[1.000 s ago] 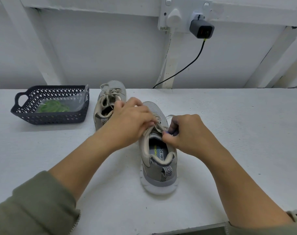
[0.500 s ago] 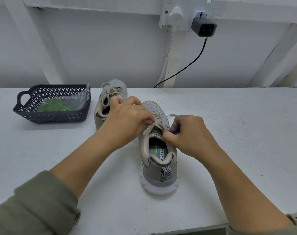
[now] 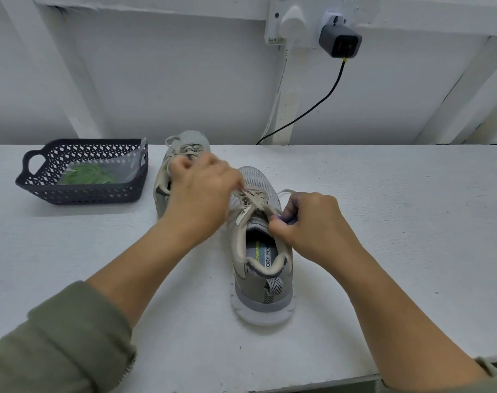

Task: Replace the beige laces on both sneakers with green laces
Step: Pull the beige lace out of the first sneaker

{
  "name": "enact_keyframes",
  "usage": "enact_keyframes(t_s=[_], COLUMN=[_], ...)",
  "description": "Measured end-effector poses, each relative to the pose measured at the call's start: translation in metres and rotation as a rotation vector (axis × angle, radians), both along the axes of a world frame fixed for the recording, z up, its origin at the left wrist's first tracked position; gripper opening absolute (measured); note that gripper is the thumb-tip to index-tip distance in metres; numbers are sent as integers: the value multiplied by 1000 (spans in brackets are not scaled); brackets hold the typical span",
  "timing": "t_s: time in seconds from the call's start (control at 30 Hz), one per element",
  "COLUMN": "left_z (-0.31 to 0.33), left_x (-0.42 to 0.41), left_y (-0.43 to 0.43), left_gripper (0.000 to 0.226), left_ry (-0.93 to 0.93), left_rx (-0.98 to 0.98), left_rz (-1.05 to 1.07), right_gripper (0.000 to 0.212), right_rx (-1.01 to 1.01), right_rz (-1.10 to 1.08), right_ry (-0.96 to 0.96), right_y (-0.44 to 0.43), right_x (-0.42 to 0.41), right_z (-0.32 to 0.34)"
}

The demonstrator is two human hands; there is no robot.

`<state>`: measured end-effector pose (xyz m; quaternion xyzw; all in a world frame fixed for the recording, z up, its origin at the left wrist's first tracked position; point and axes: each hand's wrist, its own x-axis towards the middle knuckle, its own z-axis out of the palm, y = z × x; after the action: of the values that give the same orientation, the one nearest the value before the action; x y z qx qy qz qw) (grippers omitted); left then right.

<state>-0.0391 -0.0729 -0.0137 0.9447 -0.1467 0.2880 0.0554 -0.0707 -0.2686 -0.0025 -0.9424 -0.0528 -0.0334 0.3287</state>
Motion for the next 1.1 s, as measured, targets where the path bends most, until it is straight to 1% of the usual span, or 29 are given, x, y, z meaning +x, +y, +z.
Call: enact_keyframes(t_s=[0.07,0.1,0.13,0.2,0.27,0.33,0.4,0.5,0.53,0.6,0.67,0.7,0.77,0.83,0.9,0.93,1.0,1.07,1.1], left_z=[6,9,10,11,13,12,10,6,5,5,6,7,7,8,8,8,9,9,9], left_x=[1,1,1,-1,-4,-5,-4,-5,-5,-4,-3,-3,-3,-3,-3,-3,-4,-5,-6], left_y=[9,13,14,11,3,1,3,4,4,5,5,4,4,4,4,4,4,5,5], left_gripper=[23,23,25,32,30,27,26,24,25,27,29,29,28,27,27,28,29,32,34], left_ry=[55,109,149,180,265,399,480,509,512,524,542,552,560,567,577,583,600,615,621], left_rx=[-40,-26,1,19,-50,-45,-21,-50,-55,-47,-47,-47,-32,-25,-13,-6,14,31,33], left_rz=[277,344,354,233,35,-97,-126,-138,-149,-161,-162,-157,-148,-140,-133,-132,-132,-140,-145], right_gripper=[19,20,21,18,9,17,17,13,11,9,16,16,9,16,10,9,11,12,11], right_rx=[-6,-4,3,25,-6,-102,-187,-238,-229,-98,90,145,113,17,-90,-160,-259,-284,-267], right_rz=[1,18,48,133,212,283,355,415,382,189,-2,-8,130,293,339,321,186,35,12], right_ry=[10,17,24,23,13,38,56,17,-13,-28,74,126,134,124,75,29,-8,34,55], right_y=[-2,-3,-5,-7,-8,-6,-2,2,2,-1,-4,-5,-7,-8,-7,-7,-4,-4,-5], right_x=[1,2,4,11,23,35,44,50,51,51,51,50,50,49,51,52,52,53,51], right_z=[0,-1,0,3,7,10,10,5,1,-8,-15,-17,-10,2,6,5,-2,-11,-13])
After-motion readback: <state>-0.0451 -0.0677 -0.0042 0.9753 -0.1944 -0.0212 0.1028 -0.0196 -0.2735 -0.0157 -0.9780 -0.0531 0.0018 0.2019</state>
